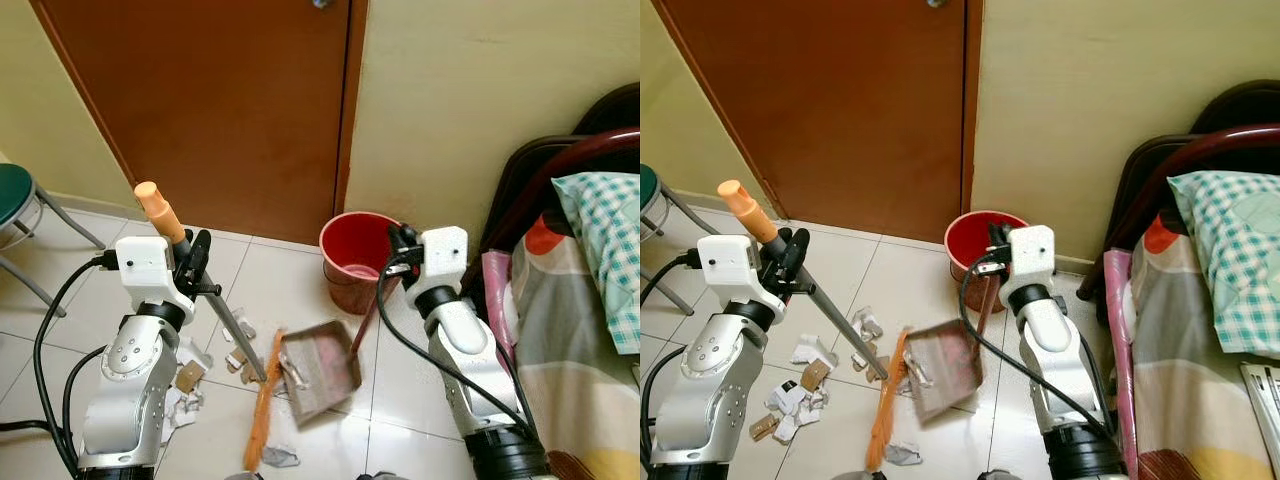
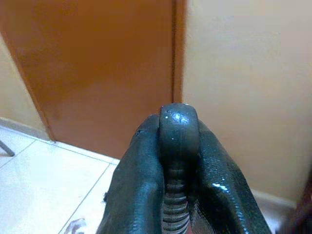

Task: Sweep floor

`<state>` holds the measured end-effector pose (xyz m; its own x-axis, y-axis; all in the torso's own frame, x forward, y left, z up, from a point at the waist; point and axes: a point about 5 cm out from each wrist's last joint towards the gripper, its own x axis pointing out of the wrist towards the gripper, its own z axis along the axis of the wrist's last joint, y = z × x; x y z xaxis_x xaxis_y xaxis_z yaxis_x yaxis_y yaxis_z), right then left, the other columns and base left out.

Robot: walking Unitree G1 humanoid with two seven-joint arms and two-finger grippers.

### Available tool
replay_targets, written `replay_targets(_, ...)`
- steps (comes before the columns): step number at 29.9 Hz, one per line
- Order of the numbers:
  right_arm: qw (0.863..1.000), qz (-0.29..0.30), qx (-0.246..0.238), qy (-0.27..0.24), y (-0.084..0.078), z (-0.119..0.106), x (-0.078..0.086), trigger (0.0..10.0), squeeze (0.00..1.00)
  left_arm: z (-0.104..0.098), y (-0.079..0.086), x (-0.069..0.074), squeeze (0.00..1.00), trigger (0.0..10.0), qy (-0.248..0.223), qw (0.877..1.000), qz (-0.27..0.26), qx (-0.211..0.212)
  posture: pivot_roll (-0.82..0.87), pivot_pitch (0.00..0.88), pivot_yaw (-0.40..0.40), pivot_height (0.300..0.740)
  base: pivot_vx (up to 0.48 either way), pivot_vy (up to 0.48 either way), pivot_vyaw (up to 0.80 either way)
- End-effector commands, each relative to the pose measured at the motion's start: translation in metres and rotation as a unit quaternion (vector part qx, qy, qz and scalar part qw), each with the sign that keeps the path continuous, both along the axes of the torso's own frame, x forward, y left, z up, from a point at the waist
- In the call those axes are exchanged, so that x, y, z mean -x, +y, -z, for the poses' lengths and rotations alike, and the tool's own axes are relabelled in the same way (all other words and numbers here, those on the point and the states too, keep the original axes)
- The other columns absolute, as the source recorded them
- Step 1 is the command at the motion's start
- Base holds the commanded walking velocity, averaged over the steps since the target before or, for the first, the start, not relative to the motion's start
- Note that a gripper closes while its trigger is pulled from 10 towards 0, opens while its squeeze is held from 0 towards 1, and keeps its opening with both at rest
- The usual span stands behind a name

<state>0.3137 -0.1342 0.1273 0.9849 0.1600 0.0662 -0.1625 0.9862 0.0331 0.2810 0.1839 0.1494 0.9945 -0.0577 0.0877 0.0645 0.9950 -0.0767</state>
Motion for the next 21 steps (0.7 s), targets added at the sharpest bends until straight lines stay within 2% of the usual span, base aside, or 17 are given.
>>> replay_targets(1, 1.000, 0.015, -0.025, 0.009, -0.005, -0.001, -0.001, 10.0, 0.00, -0.010, 0.012, -0.001, 0.00, 10.0, -0.028, 0.999, -0.041, -0.015, 0.05, 0.143, 0.015, 0.740, 0.000, 0.000, 0.00)
replay_targets(5, 0.999, 0.028, -0.036, 0.018, -0.011, 0.000, -0.004, 10.0, 0.00, -0.017, 0.030, -0.001, 0.00, 10.0, -0.046, 0.994, -0.101, -0.023, 0.05, 0.137, 0.009, 0.740, 0.000, 0.000, 0.00)
replay_targets(7, 0.998, 0.036, -0.044, 0.021, -0.015, -0.001, -0.006, 10.0, 0.00, -0.018, 0.042, -0.002, 0.00, 10.0, -0.043, 0.991, -0.128, -0.011, 0.06, 0.135, 0.001, 0.740, 0.000, 0.000, 0.00)
replay_targets(10, 0.997, 0.051, -0.055, 0.024, -0.021, -0.003, -0.008, 10.0, 0.00, -0.019, 0.048, -0.003, 0.00, 10.0, -0.044, 0.990, -0.132, -0.016, 0.06, 0.132, -0.008, 0.740, 0.000, 0.000, 0.00)
replay_targets(16, 0.991, 0.099, -0.090, 0.002, -0.039, -0.016, -0.011, 10.0, 0.00, -0.010, 0.045, 0.003, 0.00, 10.0, -0.031, 0.991, -0.127, -0.014, 0.07, 0.112, -0.016, 0.740, 0.000, 0.000, 0.00)
replay_targets(18, 0.990, 0.104, -0.098, 0.000, -0.040, -0.019, -0.012, 10.0, 0.00, -0.008, 0.044, 0.003, 0.00, 10.0, -0.027, 0.992, -0.125, -0.013, 0.07, 0.102, -0.015, 0.740, 0.000, 0.000, 0.00)
replay_targets(21, 0.986, 0.111, -0.121, -0.020, -0.040, -0.034, -0.019, 10.0, 0.00, -0.003, 0.040, 0.002, 0.00, 10.0, -0.020, 0.993, -0.117, -0.009, 0.07, 0.083, -0.001, 0.740, 0.000, 0.000, 0.00)
